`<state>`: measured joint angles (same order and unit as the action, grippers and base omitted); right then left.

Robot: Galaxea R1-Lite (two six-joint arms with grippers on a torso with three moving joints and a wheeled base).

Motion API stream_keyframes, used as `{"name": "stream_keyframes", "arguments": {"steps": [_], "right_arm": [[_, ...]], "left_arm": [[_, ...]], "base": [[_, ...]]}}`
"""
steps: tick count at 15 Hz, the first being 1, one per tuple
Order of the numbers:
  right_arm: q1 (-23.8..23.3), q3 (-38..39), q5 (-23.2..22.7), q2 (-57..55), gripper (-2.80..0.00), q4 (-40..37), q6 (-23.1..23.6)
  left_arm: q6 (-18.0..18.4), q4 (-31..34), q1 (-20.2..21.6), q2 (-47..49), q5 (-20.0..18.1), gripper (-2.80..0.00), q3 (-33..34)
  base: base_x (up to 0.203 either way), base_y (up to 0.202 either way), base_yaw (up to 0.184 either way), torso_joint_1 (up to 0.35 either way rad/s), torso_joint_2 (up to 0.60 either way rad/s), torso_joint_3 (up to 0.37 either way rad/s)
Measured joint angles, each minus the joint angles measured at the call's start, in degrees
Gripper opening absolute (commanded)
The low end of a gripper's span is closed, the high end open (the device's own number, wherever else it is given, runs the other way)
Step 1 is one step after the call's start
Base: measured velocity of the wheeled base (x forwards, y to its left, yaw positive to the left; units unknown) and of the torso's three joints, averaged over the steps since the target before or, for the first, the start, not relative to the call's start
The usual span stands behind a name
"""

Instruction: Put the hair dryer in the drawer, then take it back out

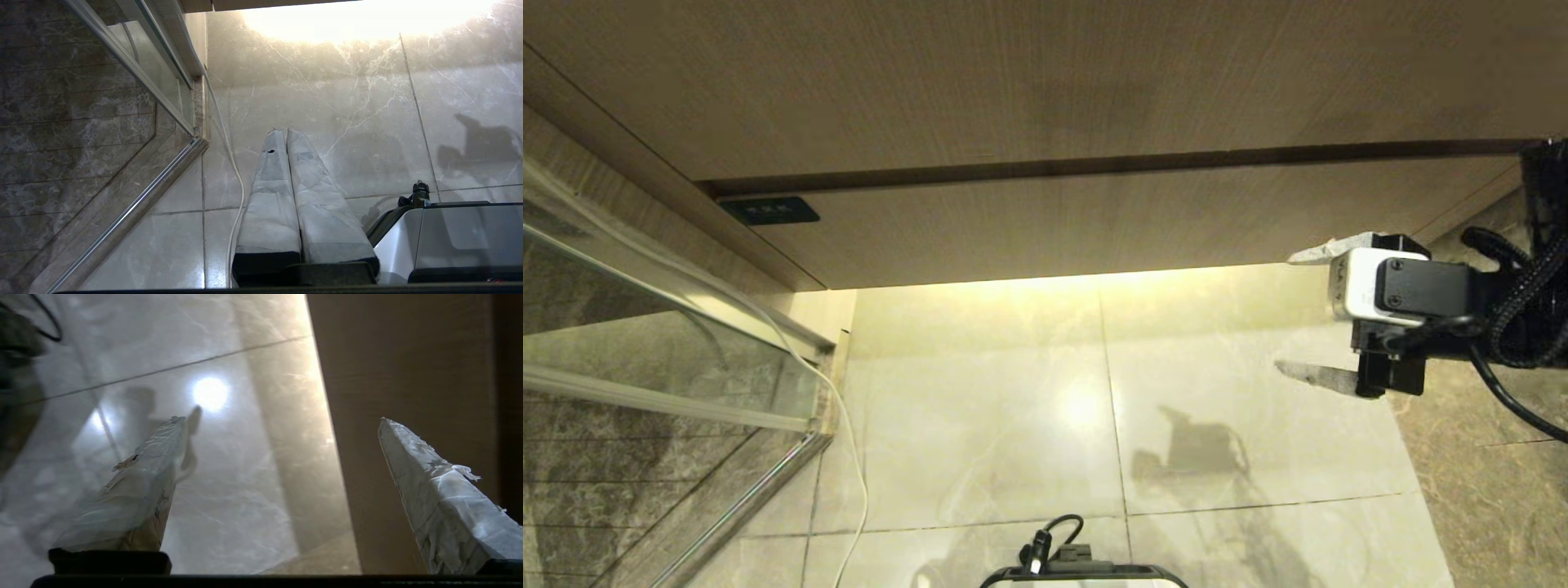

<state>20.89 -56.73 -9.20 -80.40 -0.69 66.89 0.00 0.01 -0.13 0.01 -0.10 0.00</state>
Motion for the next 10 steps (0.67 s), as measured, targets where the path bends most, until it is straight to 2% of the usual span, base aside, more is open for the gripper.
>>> {"name": "stream_keyframes", "arguments": {"steps": [3,10], "right_arm": [[0.82,-1.67,1.48,-2.06,0.0,4.39,2.12],[1.16,-6.41,1.58,-8.93,0.0,14.16,2.03]], "left_arm": [[0.0,0.01,-0.02,-0.01,0.0,-2.8,0.0],[0.0,-0.01,0.0,-0.01,0.02,-2.8,0.0]], "base": [[0.0,0.0,0.0,0.0,0.0,0.0],[0.0,0.0,0.0,0.0,0.0,0.0]]}}
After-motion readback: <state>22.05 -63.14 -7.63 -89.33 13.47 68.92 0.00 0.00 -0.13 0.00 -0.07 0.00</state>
